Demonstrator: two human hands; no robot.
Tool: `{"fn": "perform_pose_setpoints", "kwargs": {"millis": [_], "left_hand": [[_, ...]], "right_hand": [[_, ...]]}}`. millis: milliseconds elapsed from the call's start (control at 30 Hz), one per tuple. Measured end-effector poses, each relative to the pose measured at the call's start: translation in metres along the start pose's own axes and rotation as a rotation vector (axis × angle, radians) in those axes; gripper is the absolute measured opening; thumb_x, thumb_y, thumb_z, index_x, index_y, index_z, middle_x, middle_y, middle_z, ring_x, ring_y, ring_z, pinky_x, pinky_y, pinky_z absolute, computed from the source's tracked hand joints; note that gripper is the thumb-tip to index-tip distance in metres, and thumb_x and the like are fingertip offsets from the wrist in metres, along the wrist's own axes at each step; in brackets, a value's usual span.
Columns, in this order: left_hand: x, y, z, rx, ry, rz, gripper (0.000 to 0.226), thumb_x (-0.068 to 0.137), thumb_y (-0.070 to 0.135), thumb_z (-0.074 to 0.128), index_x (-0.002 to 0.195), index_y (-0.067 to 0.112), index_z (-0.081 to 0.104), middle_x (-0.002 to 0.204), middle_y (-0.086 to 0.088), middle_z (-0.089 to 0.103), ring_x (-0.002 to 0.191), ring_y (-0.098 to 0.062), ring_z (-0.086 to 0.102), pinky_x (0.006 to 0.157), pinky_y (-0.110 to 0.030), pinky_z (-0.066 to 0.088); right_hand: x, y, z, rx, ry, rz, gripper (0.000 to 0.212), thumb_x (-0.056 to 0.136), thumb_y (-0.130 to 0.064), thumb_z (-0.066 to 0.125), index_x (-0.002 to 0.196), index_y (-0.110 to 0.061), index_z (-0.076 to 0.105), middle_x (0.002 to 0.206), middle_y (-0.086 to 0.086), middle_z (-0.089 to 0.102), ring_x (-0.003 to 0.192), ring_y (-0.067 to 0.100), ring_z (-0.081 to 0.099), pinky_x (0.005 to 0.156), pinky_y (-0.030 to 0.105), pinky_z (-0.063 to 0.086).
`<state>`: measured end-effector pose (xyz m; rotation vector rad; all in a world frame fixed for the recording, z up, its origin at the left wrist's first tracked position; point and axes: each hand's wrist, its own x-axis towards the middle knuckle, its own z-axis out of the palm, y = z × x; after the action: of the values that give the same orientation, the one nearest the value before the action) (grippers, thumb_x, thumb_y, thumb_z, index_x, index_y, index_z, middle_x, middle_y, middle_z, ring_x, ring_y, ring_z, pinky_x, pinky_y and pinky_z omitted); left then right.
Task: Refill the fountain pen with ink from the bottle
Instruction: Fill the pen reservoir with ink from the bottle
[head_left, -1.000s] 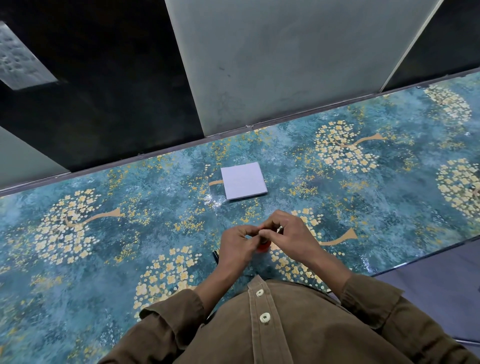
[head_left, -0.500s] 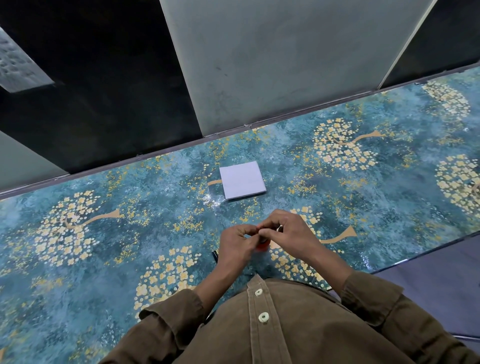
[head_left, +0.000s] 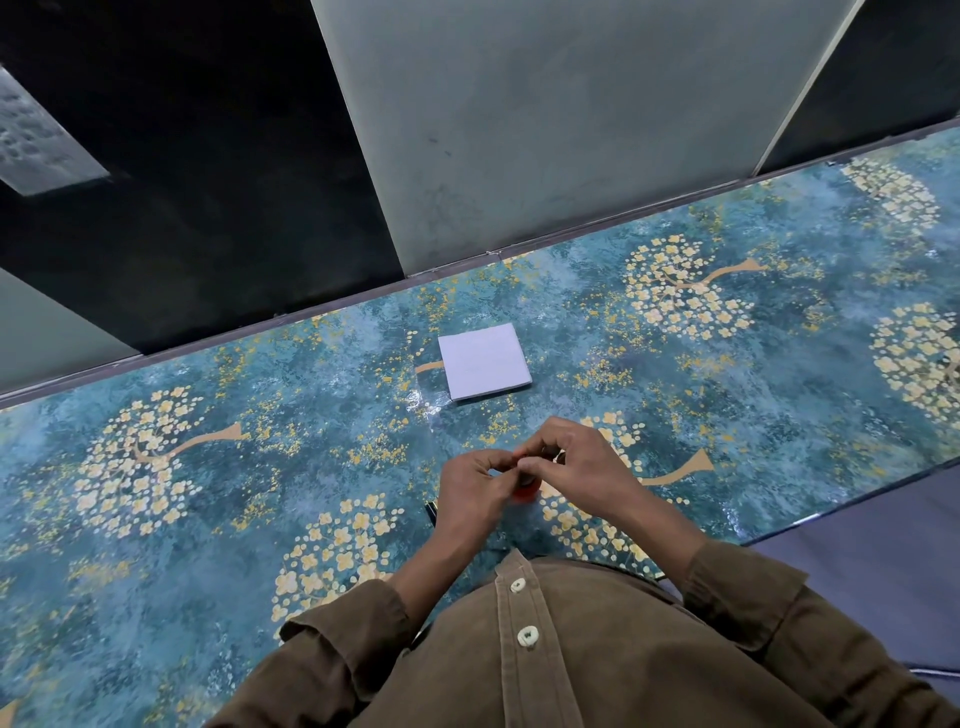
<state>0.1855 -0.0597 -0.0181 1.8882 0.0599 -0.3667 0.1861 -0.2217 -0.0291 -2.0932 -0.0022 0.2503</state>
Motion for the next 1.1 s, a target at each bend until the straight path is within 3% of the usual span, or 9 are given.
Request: {"fn": "perform_pose_setpoints", "kwargs": {"millis": [133,267,433,533,700,900,1100], "left_hand": [[0.0001,-0.0018,0.0001,0.005,0.001,-0.005,0.017,0.081,0.002,0.07,0.079,0.014,0.082,0.069,0.007,0.076,0.065,0.002,0.071,0.059,-0.009,0.05],[0.0005,-0.0015,0.0001,0.017,-0.009,-0.01,0.02,0.081,-0.001,0.068,0.08,0.012,0.082,0.072,0.003,0.077,0.066,0.0,0.071,0.06,-0.009,0.051],[0.0026,-0.0036,0.0004,0.019,0.001,-0.011,0.014,0.08,0.007,0.074,0.079,0.018,0.082,0.071,0.007,0.077,0.068,0.001,0.071,0.062,-0.01,0.051],[0.0027,-0.0052,0.0009,0.029,0.002,-0.004,0.014,0.081,0.007,0.073,0.078,0.019,0.082,0.072,0.006,0.078,0.07,-0.001,0.072,0.063,-0.012,0.052],[0.0013,-0.0048,0.0003,0.025,-0.004,-0.009,0.018,0.081,0.003,0.069,0.079,0.015,0.082,0.072,0.002,0.078,0.067,-0.003,0.073,0.061,-0.012,0.052],[0.0014,0.0006,0.002,0.003,0.002,-0.037,0.016,0.08,0.001,0.071,0.078,0.012,0.082,0.065,0.004,0.075,0.055,0.007,0.065,0.054,-0.007,0.044],[0.0014,-0.0022,0.0016,0.014,0.006,-0.024,0.017,0.08,0.004,0.071,0.08,0.017,0.082,0.07,0.004,0.077,0.065,0.002,0.07,0.06,-0.009,0.05]], "right_hand": [[0.0009,-0.0027,0.0035,-0.034,0.054,0.001,0.02,0.079,-0.022,0.079,0.069,-0.032,0.064,0.081,-0.006,0.065,0.074,0.008,0.061,0.066,0.023,0.049],[0.0012,-0.0036,0.0031,-0.056,0.056,0.011,0.014,0.077,-0.026,0.08,0.074,-0.025,0.067,0.078,-0.01,0.061,0.067,0.002,0.055,0.061,0.015,0.042],[0.0,0.0,-0.0004,-0.025,0.0,-0.011,0.009,0.083,-0.021,0.076,0.092,-0.024,0.076,0.087,-0.009,0.064,0.075,0.001,0.061,0.068,0.012,0.047],[-0.0004,-0.0013,0.0008,-0.036,0.004,0.001,0.005,0.084,-0.021,0.074,0.085,-0.025,0.076,0.088,-0.008,0.066,0.08,0.007,0.063,0.071,0.021,0.051],[-0.0001,-0.0033,0.0041,-0.059,0.085,0.003,0.026,0.079,-0.026,0.08,0.065,-0.033,0.06,0.076,-0.009,0.061,0.066,0.0,0.055,0.059,0.012,0.04],[-0.0009,-0.0003,0.0032,0.0,0.029,0.0,0.011,0.08,-0.019,0.078,0.089,-0.026,0.075,0.082,-0.008,0.064,0.069,0.002,0.058,0.064,0.009,0.041],[-0.0014,-0.0012,0.0043,0.008,0.058,-0.001,0.009,0.081,-0.02,0.077,0.077,-0.026,0.072,0.082,-0.007,0.066,0.073,0.003,0.06,0.066,0.013,0.044]]}}
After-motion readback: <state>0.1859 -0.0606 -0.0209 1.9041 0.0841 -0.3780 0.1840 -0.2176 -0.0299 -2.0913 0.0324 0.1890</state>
